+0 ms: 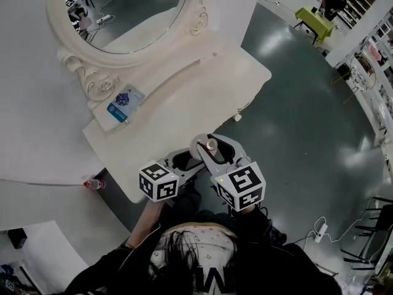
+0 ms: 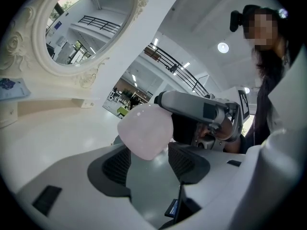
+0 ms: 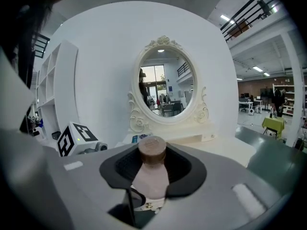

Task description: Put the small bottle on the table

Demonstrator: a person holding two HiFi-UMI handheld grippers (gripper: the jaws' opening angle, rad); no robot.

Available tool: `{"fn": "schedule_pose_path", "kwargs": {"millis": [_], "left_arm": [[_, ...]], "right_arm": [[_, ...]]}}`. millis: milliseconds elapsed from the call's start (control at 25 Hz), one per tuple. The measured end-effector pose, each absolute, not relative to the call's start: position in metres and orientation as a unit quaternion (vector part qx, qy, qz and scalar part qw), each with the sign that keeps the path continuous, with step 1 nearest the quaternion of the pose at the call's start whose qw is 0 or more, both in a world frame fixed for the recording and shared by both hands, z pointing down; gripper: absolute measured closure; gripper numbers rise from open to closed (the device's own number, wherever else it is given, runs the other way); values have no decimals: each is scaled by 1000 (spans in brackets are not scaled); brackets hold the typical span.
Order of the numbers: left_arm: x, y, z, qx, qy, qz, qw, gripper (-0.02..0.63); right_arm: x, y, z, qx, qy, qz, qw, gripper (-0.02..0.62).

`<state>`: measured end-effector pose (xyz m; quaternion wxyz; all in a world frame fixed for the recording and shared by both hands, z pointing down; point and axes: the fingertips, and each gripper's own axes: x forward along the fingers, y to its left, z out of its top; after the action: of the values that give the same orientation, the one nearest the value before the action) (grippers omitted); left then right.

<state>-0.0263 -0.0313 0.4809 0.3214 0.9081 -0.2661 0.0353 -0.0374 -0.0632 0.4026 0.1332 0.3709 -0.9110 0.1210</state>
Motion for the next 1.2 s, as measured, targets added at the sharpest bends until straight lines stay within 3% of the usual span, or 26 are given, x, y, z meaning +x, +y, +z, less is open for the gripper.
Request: {"fn": "schedule_pose_path", "kwargs": {"millis": [1200], "left_arm": [[-64, -167, 489, 879, -345, -4, 330, 376]], "right_arm": [[-81, -198, 413, 283, -939, 118, 154, 454]]}}
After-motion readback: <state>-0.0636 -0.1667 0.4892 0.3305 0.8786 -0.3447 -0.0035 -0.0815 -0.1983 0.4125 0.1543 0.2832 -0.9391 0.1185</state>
